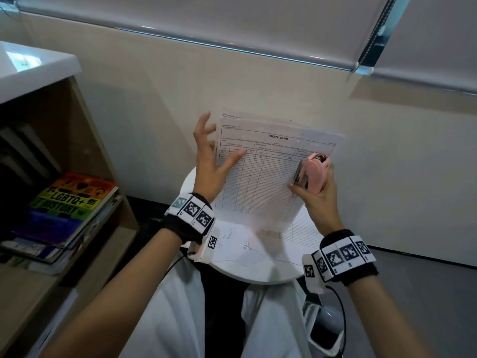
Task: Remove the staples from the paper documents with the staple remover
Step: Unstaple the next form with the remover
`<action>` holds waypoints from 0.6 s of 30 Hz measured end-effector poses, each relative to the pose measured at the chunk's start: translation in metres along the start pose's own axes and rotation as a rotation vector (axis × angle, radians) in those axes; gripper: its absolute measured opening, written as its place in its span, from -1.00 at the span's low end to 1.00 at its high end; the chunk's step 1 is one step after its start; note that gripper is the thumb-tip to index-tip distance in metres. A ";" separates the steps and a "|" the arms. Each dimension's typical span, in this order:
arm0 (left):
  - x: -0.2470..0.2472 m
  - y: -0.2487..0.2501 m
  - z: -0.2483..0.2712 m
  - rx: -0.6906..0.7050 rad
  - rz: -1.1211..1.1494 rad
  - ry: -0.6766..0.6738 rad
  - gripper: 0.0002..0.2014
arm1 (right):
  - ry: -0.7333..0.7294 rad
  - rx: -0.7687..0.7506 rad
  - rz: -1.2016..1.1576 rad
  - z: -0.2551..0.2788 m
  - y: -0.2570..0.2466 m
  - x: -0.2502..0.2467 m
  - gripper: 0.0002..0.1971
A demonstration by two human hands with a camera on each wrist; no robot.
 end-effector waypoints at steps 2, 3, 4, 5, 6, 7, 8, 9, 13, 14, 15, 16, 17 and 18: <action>0.000 0.023 -0.011 0.141 -0.115 -0.049 -0.08 | -0.002 -0.022 0.009 -0.002 -0.004 -0.003 -0.31; 0.002 0.032 -0.016 0.201 -0.187 -0.095 -0.12 | -0.004 -0.027 0.008 -0.003 -0.005 -0.004 -0.33; 0.004 0.038 -0.019 0.258 -0.270 -0.140 -0.21 | -0.006 -0.032 0.009 -0.004 -0.005 -0.005 -0.34; 0.005 0.044 -0.021 0.311 -0.344 -0.166 -0.32 | -0.009 -0.037 0.008 -0.004 -0.005 -0.006 -0.35; 0.003 0.048 -0.023 0.340 -0.391 -0.169 -0.41 | -0.009 -0.039 0.009 -0.005 -0.004 -0.007 -0.37; 0.001 0.049 -0.024 0.340 -0.397 -0.162 -0.45 | -0.004 -0.041 0.011 -0.005 -0.004 -0.008 -0.38; -0.001 0.049 -0.025 0.330 -0.378 -0.153 -0.44 | -0.001 -0.043 0.012 -0.005 -0.004 -0.008 -0.39; -0.002 0.048 -0.026 0.328 -0.363 -0.150 -0.42 | 0.000 -0.044 0.012 -0.005 -0.003 -0.008 -0.40; 0.004 0.038 -0.025 0.335 -0.437 -0.189 -0.72 | 0.013 -0.033 0.029 -0.006 0.001 -0.006 -0.45; 0.003 0.035 -0.023 0.321 -0.422 -0.180 -0.74 | 0.009 -0.032 0.026 -0.007 0.000 -0.004 -0.48; 0.001 0.033 -0.022 0.291 -0.380 -0.153 -0.70 | 0.003 -0.030 0.027 -0.008 -0.001 -0.002 -0.50; -0.003 0.029 -0.021 0.238 -0.316 -0.113 -0.63 | -0.002 -0.027 0.032 -0.009 -0.002 0.000 -0.53; -0.007 0.022 -0.021 0.167 -0.221 -0.072 -0.54 | 0.000 -0.022 0.034 -0.010 -0.004 0.001 -0.56; -0.011 0.013 -0.021 0.087 -0.113 -0.040 -0.46 | 0.010 -0.015 0.031 -0.012 -0.004 0.001 -0.59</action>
Point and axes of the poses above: each hand's wrist, its own z-axis away from the middle knuckle, its own x-axis out of the palm, y = z × x, the point moved 9 cm from there along -z, towards the middle knuckle
